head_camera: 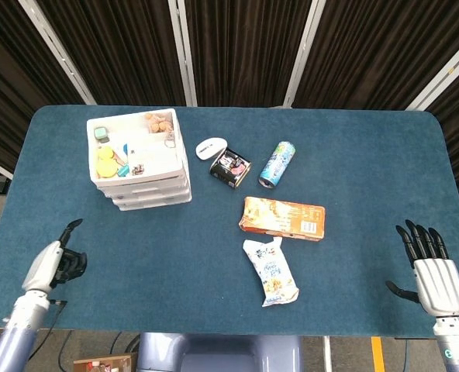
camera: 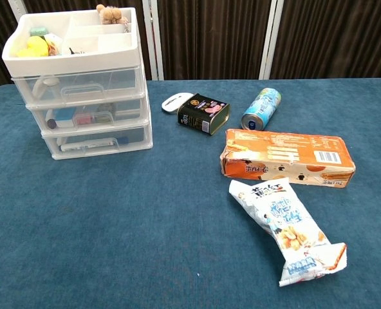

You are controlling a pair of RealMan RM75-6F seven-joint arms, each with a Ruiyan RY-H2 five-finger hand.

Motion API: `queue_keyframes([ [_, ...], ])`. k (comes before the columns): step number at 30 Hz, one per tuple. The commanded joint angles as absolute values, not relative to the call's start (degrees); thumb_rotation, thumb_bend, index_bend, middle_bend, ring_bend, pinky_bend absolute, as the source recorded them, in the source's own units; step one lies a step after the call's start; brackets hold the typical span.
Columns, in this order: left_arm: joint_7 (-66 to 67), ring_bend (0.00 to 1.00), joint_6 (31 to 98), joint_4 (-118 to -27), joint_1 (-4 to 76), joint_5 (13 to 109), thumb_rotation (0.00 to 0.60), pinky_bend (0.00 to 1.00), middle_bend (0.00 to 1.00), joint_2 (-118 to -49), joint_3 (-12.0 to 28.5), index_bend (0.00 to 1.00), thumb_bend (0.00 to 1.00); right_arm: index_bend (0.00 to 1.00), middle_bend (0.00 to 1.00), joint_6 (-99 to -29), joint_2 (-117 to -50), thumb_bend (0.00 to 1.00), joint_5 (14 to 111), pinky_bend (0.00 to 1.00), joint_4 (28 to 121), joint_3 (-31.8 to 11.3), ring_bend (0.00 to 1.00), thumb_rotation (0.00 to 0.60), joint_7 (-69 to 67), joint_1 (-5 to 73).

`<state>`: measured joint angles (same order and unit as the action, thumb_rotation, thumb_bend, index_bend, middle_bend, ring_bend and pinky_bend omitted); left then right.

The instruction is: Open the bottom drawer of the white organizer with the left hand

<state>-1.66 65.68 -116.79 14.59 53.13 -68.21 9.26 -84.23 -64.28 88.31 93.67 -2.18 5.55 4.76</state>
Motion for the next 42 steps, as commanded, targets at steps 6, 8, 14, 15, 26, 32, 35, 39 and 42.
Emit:
queue_keyframes([
  [6, 2.64, 0.92, 61.22, -113.63, 26.79, 28.86, 0.600, 0.89, 0.92, -80.49, 15.74, 0.00, 0.61, 0.00, 0.00, -83.60, -63.94, 0.07, 88.27, 0.04, 94.00, -2.01, 0.00, 0.600, 4.74, 4.96],
  [8, 3.85, 0.92, 61.25, -112.14, 28.72, 25.83, 0.600, 0.89, 0.92, -82.17, 16.68, 0.00, 0.61, 0.00, 0.00, -83.50, -63.81, 0.07, 88.33, 0.04, 94.16, -1.98, 0.00, 0.600, 4.51, 5.02],
  [14, 4.21, 0.93, 60.31, -108.89, 32.83, 19.34, 0.600, 0.90, 0.92, -86.83, 19.81, 0.00, 0.62, 0.00, 0.00, -83.29, -63.56, 0.08, 88.31, 0.04, 94.36, -1.96, 0.00, 0.600, 3.62, 5.12],
  [15, 4.19, 0.93, 60.38, -108.17, 33.77, 18.40, 0.600, 0.90, 0.92, -87.98, 20.64, 0.00, 0.61, 0.00, 0.00, -83.21, -63.47, 0.08, 88.20, 0.04, 94.44, -2.02, 0.00, 0.600, 3.27, 5.15],
  [26, 6.55, 0.93, 62.96, -100.80, 37.90, 14.07, 0.600, 0.90, 0.92, -93.34, 22.88, 0.00, 0.62, 0.00, 0.00, -82.67, -63.00, 0.08, 88.08, 0.04, 94.86, -1.93, 0.00, 0.600, 1.91, 5.35],
  [32, 6.79, 0.93, 60.74, -97.04, 39.30, 11.07, 0.600, 0.90, 0.92, -95.18, 24.23, 0.00, 0.62, 0.00, 0.00, -82.52, -62.86, 0.08, 87.73, 0.04, 95.11, -1.97, 0.00, 0.600, 1.43, 5.34],
  [35, 6.79, 0.93, 60.28, -95.30, 39.89, 11.08, 0.600, 0.90, 0.92, -96.38, 24.52, 0.00, 0.62, 0.00, 0.00, -82.14, -62.79, 0.08, 87.38, 0.04, 95.17, -2.02, 0.00, 0.600, 1.14, 5.46],
  [39, 6.04, 0.93, 59.11, -92.85, 40.26, 11.57, 0.600, 0.90, 0.92, -97.87, 25.03, 0.00, 0.62, 0.00, 0.00, -81.26, -62.48, 0.08, 86.52, 0.04, 95.60, -2.13, 0.00, 0.600, 0.30, 5.67],
  [42, 4.96, 0.93, 58.64, -91.48, 40.22, 12.22, 0.600, 0.90, 0.92, -98.88, 25.58, 0.00, 0.62, 0.00, 0.00, -80.95, -62.38, 0.08, 86.22, 0.04, 95.67, -2.26, 0.00, 0.600, 0.23, 5.83],
])
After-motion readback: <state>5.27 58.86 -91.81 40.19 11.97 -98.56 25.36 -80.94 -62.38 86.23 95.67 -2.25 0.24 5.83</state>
